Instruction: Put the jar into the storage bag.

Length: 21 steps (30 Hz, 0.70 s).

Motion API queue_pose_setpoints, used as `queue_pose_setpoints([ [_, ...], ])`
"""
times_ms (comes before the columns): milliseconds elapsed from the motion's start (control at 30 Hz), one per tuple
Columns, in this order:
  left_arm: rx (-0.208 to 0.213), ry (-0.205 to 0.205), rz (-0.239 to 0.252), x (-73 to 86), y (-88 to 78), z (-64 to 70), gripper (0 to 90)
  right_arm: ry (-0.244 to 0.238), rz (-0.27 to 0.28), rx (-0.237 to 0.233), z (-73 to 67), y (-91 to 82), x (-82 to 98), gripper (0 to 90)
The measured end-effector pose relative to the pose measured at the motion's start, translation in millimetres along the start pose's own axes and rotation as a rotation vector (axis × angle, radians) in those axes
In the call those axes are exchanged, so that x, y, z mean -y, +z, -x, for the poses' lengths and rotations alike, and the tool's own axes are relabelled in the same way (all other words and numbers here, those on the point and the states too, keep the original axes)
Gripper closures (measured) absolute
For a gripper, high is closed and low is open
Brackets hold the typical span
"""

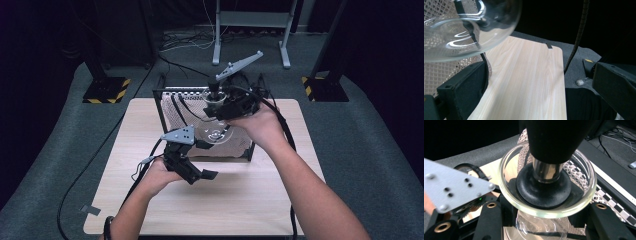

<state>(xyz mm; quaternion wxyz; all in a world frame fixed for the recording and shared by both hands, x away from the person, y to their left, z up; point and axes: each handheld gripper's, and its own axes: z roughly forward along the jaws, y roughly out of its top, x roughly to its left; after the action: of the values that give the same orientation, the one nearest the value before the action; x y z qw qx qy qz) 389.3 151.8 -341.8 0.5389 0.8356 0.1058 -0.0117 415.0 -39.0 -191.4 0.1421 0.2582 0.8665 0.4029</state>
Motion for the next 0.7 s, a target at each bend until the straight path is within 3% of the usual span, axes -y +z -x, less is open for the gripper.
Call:
queue_pose_setpoints([
  [433,0.000,0.005,0.024,-0.2,-0.7,3.2,0.0,0.010,-0.021,0.034,3.5,19.2,-8.2,50.3],
  [700,-0.004,0.004,0.029,-0.5,-0.9,4.6,0.0,0.005,-0.036,0.025,4.0,30.0,-10.1,50.2],
])
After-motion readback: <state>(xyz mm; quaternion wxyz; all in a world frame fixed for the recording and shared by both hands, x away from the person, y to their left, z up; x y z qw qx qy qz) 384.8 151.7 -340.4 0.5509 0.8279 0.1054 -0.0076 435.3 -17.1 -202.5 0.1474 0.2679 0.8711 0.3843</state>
